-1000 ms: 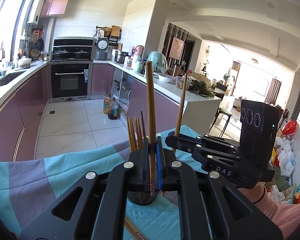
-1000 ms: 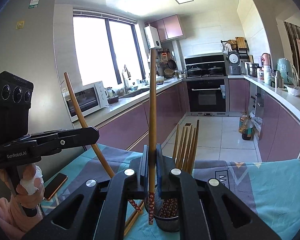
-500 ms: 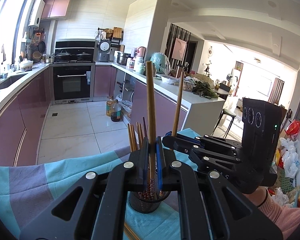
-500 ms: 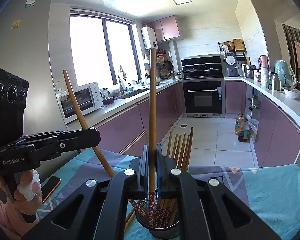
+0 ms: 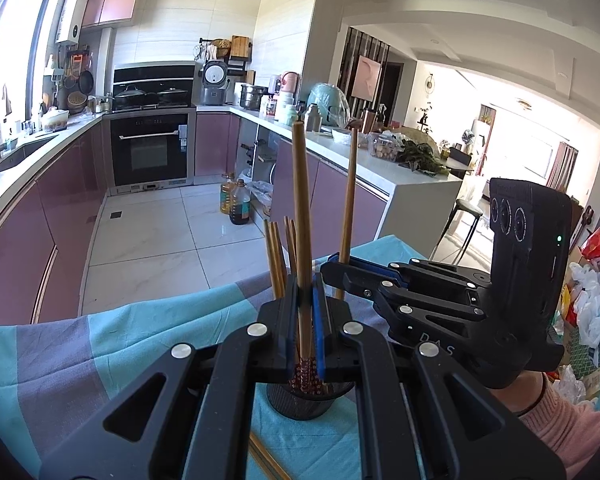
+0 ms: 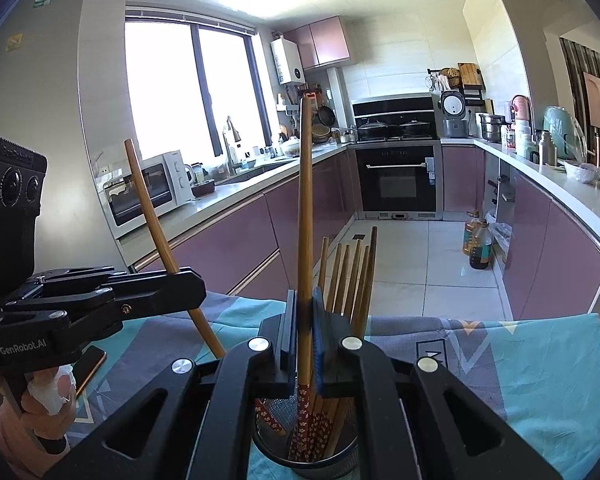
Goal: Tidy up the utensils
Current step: 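Carry both upright chopsticks over the black mesh cup and lower them in, then open both tools to release the chopsticks into the cup, then withdraw both open tools from the cup toward the last two chopsticks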
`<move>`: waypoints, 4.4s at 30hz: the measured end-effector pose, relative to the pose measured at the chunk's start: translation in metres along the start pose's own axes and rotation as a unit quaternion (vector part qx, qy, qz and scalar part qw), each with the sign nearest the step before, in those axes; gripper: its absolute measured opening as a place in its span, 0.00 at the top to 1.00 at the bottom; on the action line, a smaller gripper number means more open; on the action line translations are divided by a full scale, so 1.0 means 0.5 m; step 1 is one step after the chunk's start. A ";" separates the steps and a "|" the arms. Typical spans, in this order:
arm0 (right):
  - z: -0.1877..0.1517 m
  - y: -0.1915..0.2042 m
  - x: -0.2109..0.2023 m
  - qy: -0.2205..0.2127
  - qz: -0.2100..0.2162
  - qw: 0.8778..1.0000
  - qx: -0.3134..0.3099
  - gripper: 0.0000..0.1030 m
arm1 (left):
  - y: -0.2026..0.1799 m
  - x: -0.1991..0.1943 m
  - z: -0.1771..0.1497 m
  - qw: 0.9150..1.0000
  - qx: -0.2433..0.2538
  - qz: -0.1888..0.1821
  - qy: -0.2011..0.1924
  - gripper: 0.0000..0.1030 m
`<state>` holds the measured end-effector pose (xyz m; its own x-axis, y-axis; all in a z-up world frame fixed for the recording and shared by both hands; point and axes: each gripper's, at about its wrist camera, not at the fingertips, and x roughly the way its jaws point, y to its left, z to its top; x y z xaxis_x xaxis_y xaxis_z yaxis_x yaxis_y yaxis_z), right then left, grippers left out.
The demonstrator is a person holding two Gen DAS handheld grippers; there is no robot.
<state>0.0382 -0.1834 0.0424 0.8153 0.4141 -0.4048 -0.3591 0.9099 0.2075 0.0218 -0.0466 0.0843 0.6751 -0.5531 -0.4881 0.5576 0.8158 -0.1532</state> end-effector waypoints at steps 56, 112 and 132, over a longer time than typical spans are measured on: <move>-0.076 -0.045 0.065 0.077 0.000 0.996 0.054 0.92 | 0.055 0.194 -0.025 0.994 0.004 -0.006 0.109 0.93; -0.267 0.127 0.063 0.199 0.068 0.978 0.012 0.56 | 0.188 0.049 -0.352 0.980 -0.096 0.115 0.134 0.58; -0.290 0.128 0.075 0.226 0.034 0.974 0.006 0.73 | 0.175 0.073 -0.368 0.980 -0.092 0.099 0.148 0.58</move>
<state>-0.0202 -0.1059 -0.0888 0.5061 0.4440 -0.7394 -0.3972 0.8810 0.2571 0.0063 0.0358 -0.1049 0.5763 -0.3291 -0.7480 0.3150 0.9341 -0.1682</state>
